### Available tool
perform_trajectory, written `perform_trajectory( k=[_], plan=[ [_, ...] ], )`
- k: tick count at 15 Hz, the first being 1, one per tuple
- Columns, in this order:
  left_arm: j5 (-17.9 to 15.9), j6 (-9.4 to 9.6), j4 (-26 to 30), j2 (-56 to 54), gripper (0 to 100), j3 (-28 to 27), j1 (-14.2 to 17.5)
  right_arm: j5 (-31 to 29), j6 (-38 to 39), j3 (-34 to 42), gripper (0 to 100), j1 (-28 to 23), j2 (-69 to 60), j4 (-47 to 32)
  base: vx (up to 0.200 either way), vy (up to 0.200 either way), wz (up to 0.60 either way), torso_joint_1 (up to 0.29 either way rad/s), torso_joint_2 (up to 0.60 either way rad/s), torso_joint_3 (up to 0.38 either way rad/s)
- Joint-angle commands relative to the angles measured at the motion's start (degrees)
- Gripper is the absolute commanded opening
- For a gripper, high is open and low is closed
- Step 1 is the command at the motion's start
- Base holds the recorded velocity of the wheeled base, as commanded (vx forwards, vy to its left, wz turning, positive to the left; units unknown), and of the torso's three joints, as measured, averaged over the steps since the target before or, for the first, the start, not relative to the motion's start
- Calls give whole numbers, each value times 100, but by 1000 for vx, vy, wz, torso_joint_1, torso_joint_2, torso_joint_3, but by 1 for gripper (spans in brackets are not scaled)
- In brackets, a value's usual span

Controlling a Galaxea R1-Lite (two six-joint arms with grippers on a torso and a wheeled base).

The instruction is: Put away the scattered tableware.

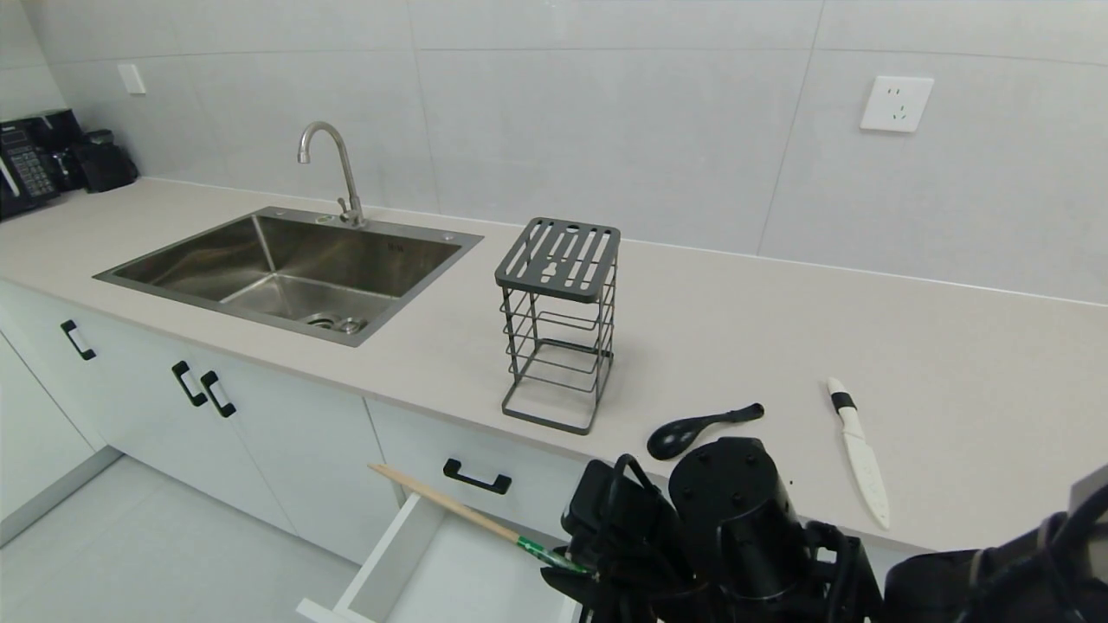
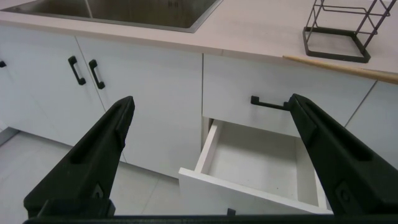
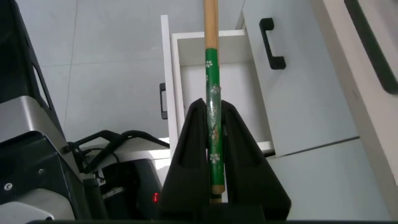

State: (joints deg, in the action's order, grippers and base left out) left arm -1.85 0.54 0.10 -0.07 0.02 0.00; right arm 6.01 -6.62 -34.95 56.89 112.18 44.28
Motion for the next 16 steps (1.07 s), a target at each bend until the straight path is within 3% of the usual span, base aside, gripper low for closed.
perform_trajectory(
  k=[1, 16],
  plan=[
    [1, -1, -1, 7, 100, -2, 0, -3, 3, -38, 0, 15, 146, 2, 0, 0, 0, 0, 0, 0],
    [1, -1, -1, 7, 100, -2, 0, -232, 38, -223, 0, -152, 296, -68, 0, 0, 0, -62, 148, 87]
  ],
)
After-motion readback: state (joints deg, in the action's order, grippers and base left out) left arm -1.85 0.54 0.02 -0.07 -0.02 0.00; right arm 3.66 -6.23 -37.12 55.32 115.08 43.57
